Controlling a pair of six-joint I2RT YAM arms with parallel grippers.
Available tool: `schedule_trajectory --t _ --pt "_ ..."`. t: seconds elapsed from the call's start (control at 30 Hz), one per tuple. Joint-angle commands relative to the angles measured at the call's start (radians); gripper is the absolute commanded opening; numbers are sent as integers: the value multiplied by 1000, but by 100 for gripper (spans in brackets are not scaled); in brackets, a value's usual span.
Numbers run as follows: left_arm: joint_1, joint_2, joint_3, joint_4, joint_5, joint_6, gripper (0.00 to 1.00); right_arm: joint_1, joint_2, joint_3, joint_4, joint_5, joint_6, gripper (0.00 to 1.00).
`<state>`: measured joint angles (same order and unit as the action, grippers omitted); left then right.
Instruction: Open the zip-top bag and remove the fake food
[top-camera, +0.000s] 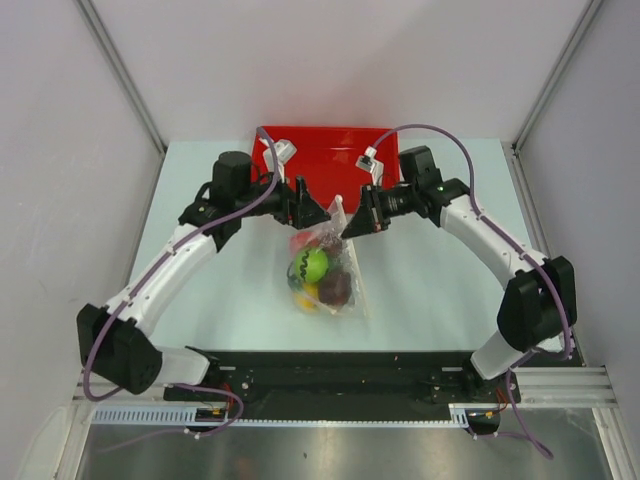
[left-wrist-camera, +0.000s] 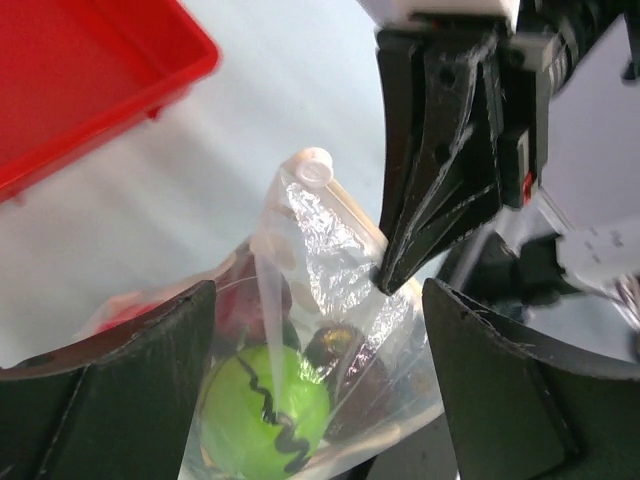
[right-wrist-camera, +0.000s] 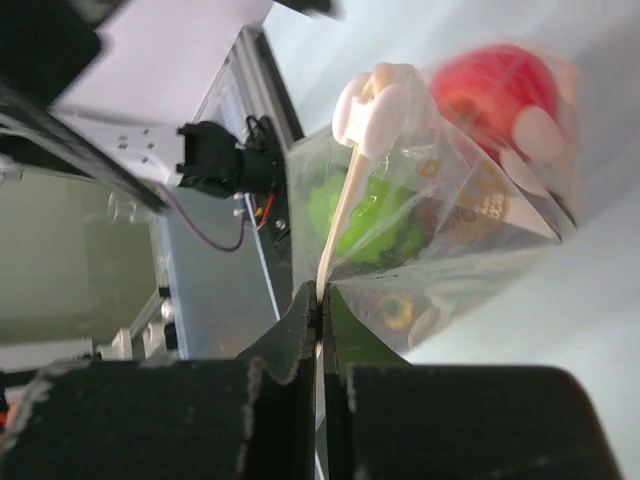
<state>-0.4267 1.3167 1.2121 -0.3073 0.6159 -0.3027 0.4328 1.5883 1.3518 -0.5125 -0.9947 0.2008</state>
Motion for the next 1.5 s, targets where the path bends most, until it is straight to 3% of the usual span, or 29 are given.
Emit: schedule_trajectory --t 0.0,0.1,0.37,0.53,0.73,0.8,0.83,0.87,0.93,1.03,1.13,1.47 --pt "58 96 27 128 336 50 84 1 48 139 -101 -134 -89 0" --pt "101 162 21 209 502 -2 78 4 78 153 -98 -169 -83 0" --pt "123 200 27 181 513 106 77 23 105 152 -106 -220 -95 0" --pt "126 268 55 188 594 114 74 35 102 144 -110 -214 -100 0" --pt "126 273 37 220 602 102 39 34 117 159 -113 -213 -93 0" --pt "126 266 38 226 594 96 20 38 116 174 -124 -191 -89 0" --pt "126 263 41 223 591 94 7 38 114 185 -154 -112 -83 8" --pt "126 248 43 217 572 94 2 37 114 197 -171 -41 -66 15" --pt "126 230 43 205 550 94 0 38 107 230 -196 116 -26 29" --pt "126 185 30 194 505 77 0 49 82 248 -143 186 78 51" --pt "126 147 -6 221 478 41 0 70 62 257 -74 243 132 62" --pt "123 122 -26 82 361 48 0 86 142 363 -70 263 132 59"
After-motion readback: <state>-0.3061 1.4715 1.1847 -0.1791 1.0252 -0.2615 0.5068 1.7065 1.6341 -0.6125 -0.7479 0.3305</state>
